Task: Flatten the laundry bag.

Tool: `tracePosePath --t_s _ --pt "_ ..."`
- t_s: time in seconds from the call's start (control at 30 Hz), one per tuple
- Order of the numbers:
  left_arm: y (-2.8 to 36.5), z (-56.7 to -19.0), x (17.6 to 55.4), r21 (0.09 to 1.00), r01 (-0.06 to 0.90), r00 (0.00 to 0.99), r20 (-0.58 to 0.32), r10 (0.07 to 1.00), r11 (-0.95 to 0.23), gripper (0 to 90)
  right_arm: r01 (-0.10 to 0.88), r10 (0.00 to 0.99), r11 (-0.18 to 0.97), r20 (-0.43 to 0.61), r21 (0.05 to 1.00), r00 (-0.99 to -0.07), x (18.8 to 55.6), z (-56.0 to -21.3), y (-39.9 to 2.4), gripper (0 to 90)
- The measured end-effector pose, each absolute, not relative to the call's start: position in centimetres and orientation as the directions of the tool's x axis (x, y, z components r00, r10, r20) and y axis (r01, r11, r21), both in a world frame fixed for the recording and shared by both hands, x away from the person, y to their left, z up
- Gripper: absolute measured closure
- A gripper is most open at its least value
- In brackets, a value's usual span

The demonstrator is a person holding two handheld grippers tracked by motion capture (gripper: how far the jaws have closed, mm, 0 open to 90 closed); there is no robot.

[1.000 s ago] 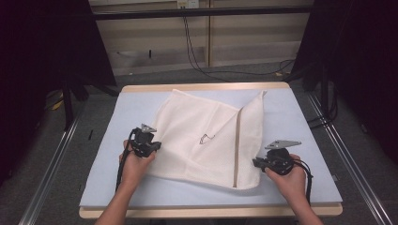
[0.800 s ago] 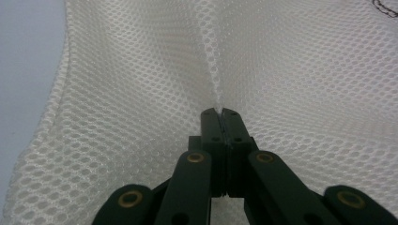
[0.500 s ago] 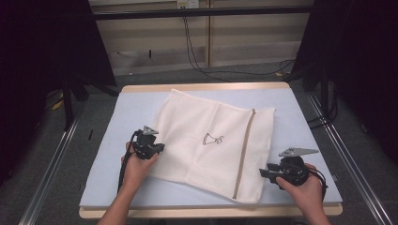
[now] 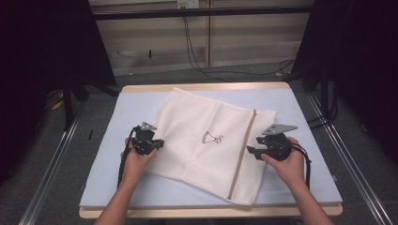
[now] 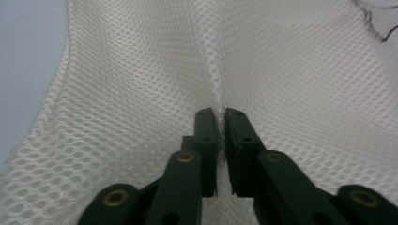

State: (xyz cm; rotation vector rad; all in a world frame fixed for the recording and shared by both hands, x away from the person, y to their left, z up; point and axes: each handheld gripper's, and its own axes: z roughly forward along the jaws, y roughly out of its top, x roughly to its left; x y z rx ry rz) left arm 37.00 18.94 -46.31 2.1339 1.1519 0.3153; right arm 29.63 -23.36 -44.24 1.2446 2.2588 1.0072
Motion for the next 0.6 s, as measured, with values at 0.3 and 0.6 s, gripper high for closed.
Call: tracePosePath --t_s 0.3,0.6 --pt "18.9 -45.0 35.2 0.678 0.621 0.607 -0.099 0.788 -0.393 44.7 0.624 0.826 0.422 0.005 0.658 -0.564 30.8 -47.7 -22.6 47.9" --pt "19.2 -45.4 33.4 0.662 0.639 0.617 -0.137 0.775 -0.392 21.9 0.617 0.798 0.437 0.033 0.655 -0.602 30.9 -47.6 -22.2 84.0"
